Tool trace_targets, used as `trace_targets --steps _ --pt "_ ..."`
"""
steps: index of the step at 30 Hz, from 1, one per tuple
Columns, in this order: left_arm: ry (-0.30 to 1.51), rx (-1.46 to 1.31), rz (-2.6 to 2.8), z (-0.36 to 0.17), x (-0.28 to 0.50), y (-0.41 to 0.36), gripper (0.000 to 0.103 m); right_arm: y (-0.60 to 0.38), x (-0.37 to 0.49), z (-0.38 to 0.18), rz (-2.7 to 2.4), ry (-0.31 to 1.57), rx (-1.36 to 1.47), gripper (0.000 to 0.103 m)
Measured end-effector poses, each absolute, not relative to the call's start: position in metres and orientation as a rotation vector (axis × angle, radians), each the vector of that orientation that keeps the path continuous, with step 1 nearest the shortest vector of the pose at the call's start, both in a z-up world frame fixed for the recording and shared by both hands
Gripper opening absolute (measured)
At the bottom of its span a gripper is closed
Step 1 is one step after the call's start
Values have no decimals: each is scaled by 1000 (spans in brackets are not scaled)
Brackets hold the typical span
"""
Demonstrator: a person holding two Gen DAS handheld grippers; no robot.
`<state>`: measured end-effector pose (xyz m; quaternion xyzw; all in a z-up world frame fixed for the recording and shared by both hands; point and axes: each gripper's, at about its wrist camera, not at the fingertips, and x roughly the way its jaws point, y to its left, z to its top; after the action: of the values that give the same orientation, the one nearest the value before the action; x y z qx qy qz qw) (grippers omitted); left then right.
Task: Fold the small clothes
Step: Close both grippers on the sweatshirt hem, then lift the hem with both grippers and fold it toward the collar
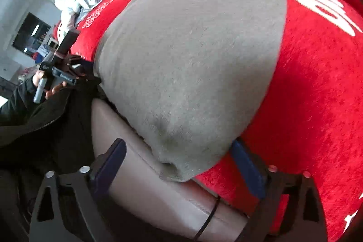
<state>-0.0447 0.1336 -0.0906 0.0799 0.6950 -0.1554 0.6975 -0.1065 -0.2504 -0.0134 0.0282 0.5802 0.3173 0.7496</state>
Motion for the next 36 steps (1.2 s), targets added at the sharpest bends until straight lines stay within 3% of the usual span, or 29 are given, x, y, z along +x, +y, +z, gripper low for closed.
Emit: trace_targets --steps 1,3,8,13,14,16,17,19,21,30,33,36 --pt "1547 174 -343 -89 -41 134 98 -251 -107 -13 707 1269 80 92" --pt "1533 170 -336 -85 -36 139 90 -249 -104 -17 726 1282 100 77" --pt "1494 151 -324 -75 -45 153 74 -234 -101 -33 753 1322 150 59" --pt "1478 143 -322 -71 -44 167 64 -218 -98 -41 746 1363 103 61" --pt "1474 143 -322 -70 -44 167 58 -216 -99 -40 747 1360 86 61" --pt "1456 149 -322 -62 -53 166 46 -211 -102 -39 745 1356 43 33" --pt "1447 152 -318 -58 -56 170 38 -209 -102 -40 736 1363 27 8" --pt "1443 137 -315 -49 -59 176 23 -209 -103 -35 715 1335 2 8" --pt "1437 105 -334 -36 -63 185 15 -215 -104 -21 704 1275 13 7" --pt "1116 -24 -353 58 -12 167 15 -246 -71 53 581 977 127 7" --pt "1134 -55 -281 54 10 160 17 -254 -39 40 443 992 158 7" --pt "1279 -119 -231 14 21 147 21 -260 -18 11 385 1090 239 9"
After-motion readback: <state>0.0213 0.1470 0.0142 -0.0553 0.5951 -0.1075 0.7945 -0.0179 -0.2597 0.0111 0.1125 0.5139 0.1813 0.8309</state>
